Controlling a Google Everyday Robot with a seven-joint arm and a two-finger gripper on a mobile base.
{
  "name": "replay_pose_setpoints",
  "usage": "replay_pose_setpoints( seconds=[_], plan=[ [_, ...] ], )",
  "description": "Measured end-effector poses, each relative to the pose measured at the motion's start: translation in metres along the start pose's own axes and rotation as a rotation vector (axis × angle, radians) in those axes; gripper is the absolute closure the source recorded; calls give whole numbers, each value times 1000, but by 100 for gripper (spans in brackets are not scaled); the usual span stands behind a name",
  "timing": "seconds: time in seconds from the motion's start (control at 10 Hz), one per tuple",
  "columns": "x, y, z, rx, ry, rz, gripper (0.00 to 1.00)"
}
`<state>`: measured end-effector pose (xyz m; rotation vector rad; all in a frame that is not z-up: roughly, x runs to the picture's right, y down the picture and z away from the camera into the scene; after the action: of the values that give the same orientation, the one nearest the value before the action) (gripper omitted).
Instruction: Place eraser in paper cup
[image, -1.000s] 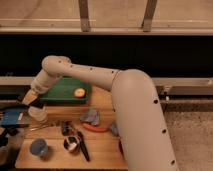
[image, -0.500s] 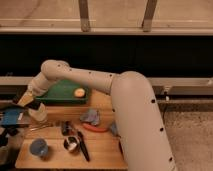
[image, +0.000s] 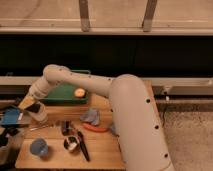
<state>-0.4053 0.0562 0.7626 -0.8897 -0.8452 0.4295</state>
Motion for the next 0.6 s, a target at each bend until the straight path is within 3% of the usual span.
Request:
replay_pose_setpoints(
  seconds=[0.2,0.6],
  plan=[
    [7,-6,1,0,-13,5,90],
    [12,-14,3,-3,-34,10,50]
  ],
)
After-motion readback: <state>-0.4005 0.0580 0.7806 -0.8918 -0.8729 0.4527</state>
